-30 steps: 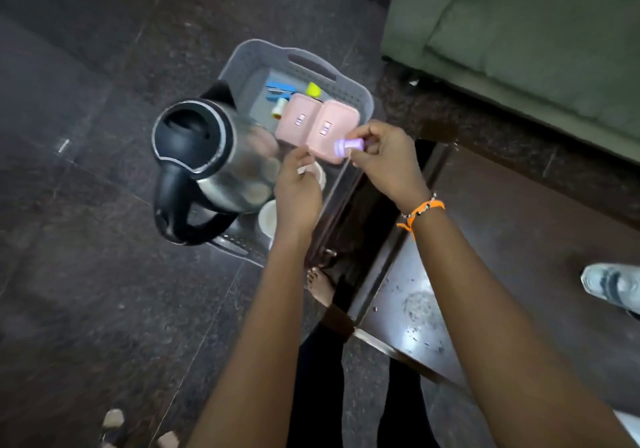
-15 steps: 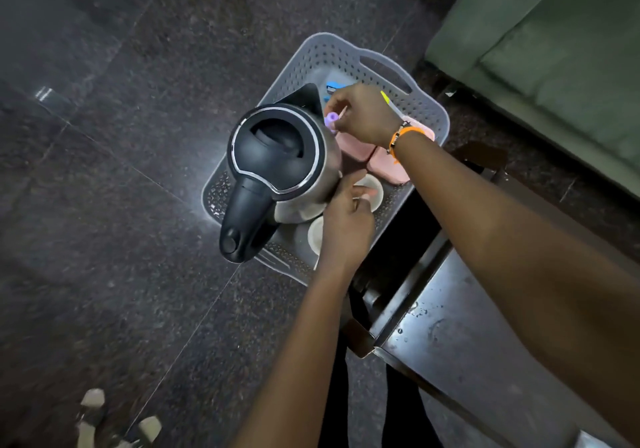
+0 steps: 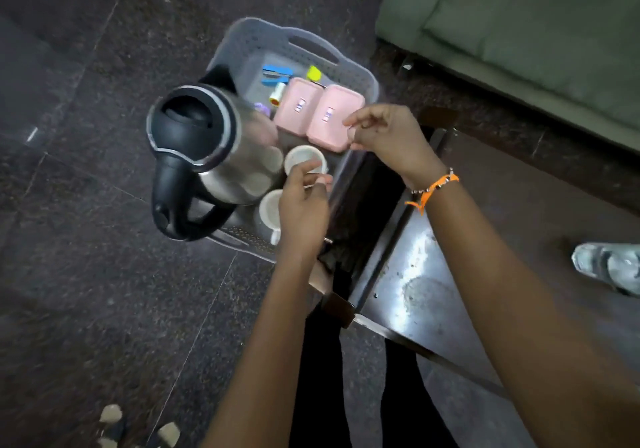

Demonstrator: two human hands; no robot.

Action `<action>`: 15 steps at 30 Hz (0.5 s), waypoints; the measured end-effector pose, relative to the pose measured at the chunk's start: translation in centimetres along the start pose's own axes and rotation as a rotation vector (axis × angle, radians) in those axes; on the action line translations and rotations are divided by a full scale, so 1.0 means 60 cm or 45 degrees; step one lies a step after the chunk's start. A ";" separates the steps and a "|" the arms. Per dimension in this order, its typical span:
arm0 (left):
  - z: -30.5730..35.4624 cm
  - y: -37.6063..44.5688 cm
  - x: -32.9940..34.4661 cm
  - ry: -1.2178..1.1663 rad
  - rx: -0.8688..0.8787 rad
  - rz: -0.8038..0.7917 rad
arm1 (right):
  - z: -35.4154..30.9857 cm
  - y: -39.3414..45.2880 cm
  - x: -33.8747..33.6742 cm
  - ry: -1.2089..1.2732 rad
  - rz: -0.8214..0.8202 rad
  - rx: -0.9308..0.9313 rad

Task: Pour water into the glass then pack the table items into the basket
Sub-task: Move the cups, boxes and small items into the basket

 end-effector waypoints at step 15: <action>-0.146 -0.325 0.376 0.436 0.011 -0.683 | 0.504 -0.390 -0.292 0.534 0.530 0.580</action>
Point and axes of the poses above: each hand's wrist, its own y-axis towards the middle knuckle, its own x-axis out of the palm, z = x × y, the point moved 8 cm from there along y, towards the middle knuckle, and after that the axes turned 7 degrees about x, right-handed, at the moved point
